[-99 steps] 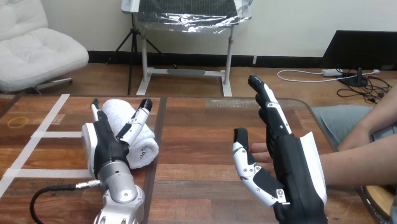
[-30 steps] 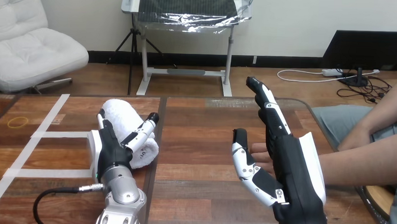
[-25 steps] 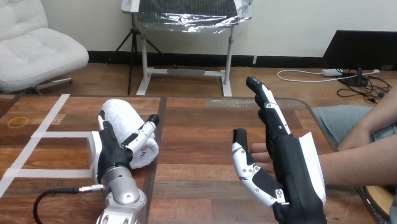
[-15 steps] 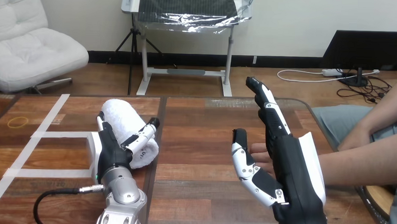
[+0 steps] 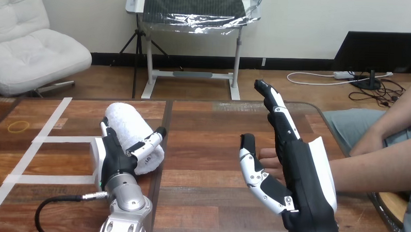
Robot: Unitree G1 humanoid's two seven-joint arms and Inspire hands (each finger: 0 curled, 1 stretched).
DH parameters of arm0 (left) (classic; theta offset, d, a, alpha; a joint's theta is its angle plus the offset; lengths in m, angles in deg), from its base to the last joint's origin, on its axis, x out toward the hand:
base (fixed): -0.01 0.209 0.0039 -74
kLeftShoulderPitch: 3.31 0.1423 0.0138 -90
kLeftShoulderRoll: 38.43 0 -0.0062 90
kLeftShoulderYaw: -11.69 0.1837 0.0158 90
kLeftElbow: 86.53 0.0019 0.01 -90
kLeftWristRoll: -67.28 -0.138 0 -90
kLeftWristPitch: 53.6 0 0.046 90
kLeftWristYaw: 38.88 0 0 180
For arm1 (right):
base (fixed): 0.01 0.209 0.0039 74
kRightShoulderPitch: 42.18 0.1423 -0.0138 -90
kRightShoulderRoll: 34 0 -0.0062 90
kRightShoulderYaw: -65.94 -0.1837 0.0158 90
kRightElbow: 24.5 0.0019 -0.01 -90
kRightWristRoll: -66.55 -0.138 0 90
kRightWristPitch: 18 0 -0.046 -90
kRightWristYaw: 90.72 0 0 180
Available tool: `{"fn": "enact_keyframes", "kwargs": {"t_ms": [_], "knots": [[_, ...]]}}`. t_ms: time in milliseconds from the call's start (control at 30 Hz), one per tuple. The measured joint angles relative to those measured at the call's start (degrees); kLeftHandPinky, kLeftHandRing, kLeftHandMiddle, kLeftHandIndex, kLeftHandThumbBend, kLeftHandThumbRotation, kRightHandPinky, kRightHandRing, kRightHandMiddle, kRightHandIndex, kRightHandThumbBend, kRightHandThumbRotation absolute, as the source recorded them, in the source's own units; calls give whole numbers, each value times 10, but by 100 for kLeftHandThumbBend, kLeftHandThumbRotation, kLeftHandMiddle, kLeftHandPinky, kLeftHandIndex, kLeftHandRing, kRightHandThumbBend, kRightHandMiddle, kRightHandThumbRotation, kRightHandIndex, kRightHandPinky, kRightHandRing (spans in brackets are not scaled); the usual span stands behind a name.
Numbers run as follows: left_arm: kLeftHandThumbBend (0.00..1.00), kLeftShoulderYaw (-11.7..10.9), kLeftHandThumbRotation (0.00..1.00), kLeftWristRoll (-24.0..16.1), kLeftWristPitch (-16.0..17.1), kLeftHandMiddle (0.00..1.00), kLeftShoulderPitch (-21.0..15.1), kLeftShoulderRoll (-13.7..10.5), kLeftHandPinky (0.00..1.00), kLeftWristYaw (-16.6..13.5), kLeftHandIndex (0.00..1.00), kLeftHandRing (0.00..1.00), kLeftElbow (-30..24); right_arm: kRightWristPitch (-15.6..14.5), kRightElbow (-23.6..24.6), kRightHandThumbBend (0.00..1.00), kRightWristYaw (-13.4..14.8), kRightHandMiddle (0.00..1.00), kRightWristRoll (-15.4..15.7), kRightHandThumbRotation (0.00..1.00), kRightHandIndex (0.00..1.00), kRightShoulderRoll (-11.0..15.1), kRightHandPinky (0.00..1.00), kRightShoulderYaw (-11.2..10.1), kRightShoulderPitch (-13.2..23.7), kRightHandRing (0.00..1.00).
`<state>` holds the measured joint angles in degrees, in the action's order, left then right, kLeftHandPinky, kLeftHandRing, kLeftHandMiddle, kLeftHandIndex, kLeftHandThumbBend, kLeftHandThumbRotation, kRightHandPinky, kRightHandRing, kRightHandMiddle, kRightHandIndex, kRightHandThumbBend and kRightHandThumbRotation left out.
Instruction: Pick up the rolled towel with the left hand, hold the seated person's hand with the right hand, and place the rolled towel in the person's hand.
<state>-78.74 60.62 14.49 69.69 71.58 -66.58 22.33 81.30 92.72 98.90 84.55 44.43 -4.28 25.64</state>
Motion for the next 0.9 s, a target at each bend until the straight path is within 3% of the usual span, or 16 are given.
{"fn": "enact_keyframes", "kwargs": {"t_ms": [333, 567, 900], "knots": [[68, 0, 19, -3, -15, 100, -4, 0, 100, -2, 100, 100, 9, -1, 0, 0, 0, 100, 2, 0, 94, 0, 100, 0, 0, 100], [67, 5, 21, -16, -43, 100, -9, 0, 99, 1, 100, 99, 12, -3, 1, 0, -1, 100, 4, 0, 94, 0, 100, 0, 0, 100], [69, 39, 31, -71, -103, 98, -19, -14, 87, 32, 100, 92, 19, -9, 5, 0, -1, 100, 4, 0, 94, 0, 100, 0, 0, 100]]}}
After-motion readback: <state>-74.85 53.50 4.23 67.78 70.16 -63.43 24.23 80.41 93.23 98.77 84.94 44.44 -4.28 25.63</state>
